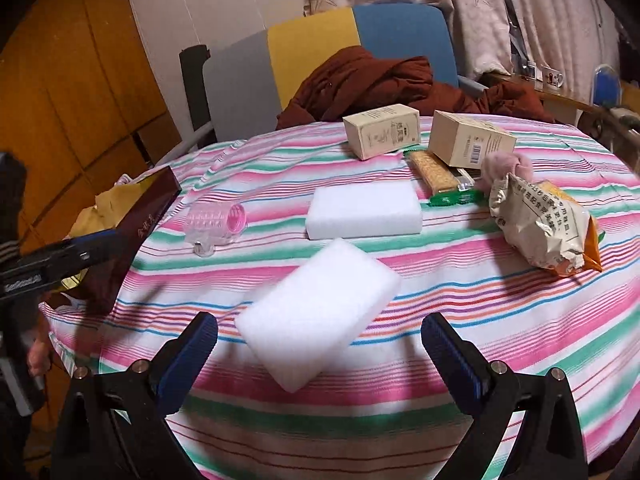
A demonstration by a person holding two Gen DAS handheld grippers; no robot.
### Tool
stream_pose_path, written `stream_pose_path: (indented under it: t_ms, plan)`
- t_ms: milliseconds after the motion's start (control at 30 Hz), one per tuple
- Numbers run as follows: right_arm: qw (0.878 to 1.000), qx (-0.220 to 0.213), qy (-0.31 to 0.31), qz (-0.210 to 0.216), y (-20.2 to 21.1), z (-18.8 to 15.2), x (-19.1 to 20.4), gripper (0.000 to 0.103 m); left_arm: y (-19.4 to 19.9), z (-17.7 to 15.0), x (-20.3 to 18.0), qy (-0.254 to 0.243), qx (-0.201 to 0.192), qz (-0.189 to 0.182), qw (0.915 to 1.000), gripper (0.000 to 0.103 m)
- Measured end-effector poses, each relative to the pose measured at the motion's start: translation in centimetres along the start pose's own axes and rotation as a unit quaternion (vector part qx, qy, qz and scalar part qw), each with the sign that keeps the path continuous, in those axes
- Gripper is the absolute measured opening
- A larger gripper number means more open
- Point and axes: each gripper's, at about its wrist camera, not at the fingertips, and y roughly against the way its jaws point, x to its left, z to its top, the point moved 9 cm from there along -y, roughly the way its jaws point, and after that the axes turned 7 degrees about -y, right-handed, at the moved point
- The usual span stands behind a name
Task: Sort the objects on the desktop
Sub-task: 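Grasp the large pink curler with the left tool while the right tool approaches a white sponge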
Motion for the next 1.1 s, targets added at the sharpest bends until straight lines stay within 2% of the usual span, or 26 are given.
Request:
stream_pose_path:
  t_ms: [467,700,800,933,1100]
  plan:
    - [0.999,0.002,-0.025,0.022,-1.8,-1.0,-0.7,0.103,-5.9,1.6,0.4,-0.010,0.040,0.045,0.9981,0.068]
    - [1.000,-0.005,-0.009,0.017,-2.2,-1.1,-0.6,0.103,-6.8,1.9,0.4,-0.014,0.041,0.066,0.9969,0.069]
    - [1.000,-0.007,-0.001,0.012,-2.3,-1.1,-0.5,0.103,-6.9,2.2,0.2,-0.010,0.036,0.059,0.9976,0.069]
    - [1.000,-0.008,0.002,0.013,-2.4,-1.2,-0.5,0.103,-7.1,2.6,-0.1,-0.022,0.034,0.067,0.9969,0.070]
    - [1.000,-0.008,0.001,0.013,-2.4,-1.2,-0.6,0.103,-7.8,2.7,-0.1,-0.042,0.035,0.080,0.9953,0.077]
